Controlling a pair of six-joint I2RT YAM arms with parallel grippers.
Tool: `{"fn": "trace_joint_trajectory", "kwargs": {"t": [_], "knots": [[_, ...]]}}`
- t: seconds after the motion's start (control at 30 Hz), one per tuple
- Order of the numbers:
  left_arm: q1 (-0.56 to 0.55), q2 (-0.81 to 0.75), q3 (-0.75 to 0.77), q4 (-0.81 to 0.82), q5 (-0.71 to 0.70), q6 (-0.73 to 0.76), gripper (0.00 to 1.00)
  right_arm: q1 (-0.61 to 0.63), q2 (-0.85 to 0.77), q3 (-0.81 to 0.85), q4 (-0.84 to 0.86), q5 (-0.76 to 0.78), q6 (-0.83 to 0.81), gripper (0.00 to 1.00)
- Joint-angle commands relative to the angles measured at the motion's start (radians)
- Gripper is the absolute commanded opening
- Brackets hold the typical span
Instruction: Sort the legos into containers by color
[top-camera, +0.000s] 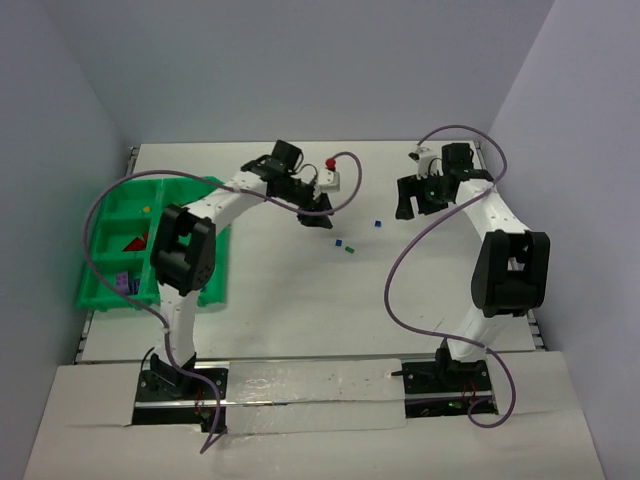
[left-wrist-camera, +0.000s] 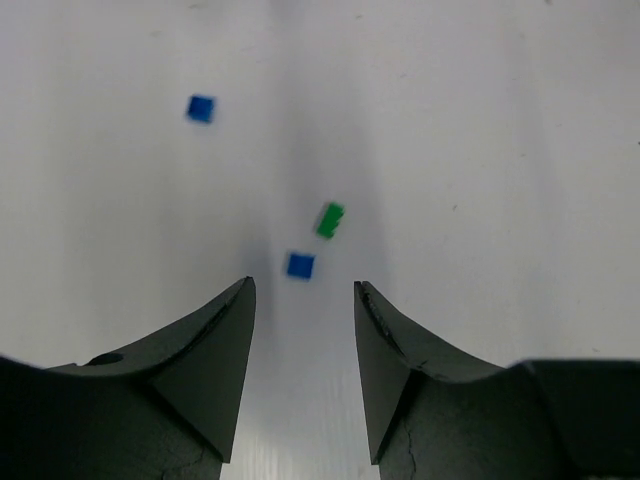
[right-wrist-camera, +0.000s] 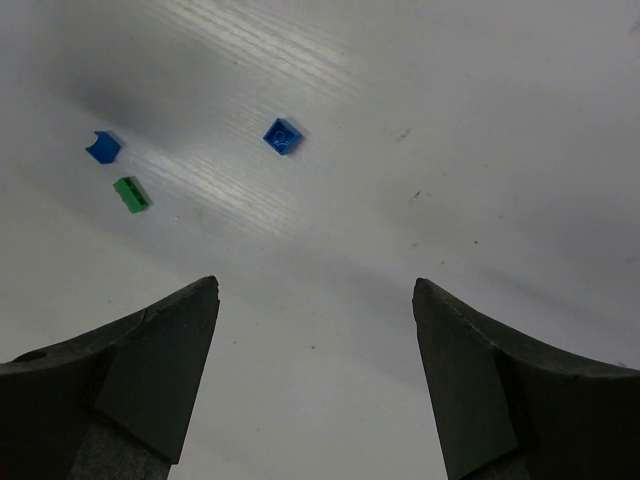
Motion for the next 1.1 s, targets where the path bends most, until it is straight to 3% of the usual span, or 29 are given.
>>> {"fn": "trace_joint_trajectory", "kwargs": {"t": [0.0,0.23,0.43,1.07], "knots": [[-0.046,0.085,0.077,-0.001,0.118,0.137,0.52,-0.041,-0.054,0.036,0.006,0.005,0.018,0.86],[-0.103,0.150,0.033,0.166,0.070,0.093,0.49,-0.052,-0.081,0.057,-0.002,0.001,0.013,0.86],[-0.128,0.171,0.006,0.200,-0.013,0.103,0.46,-0.054,-0.084,0.062,-0.010,0.005,0.003,0.87],[-0.178,0.263,0.139,-0.040,-0.185,0.189,0.46,-0.076,-0.070,0.115,-0.039,-0.007,-0.005,0.86]]}}
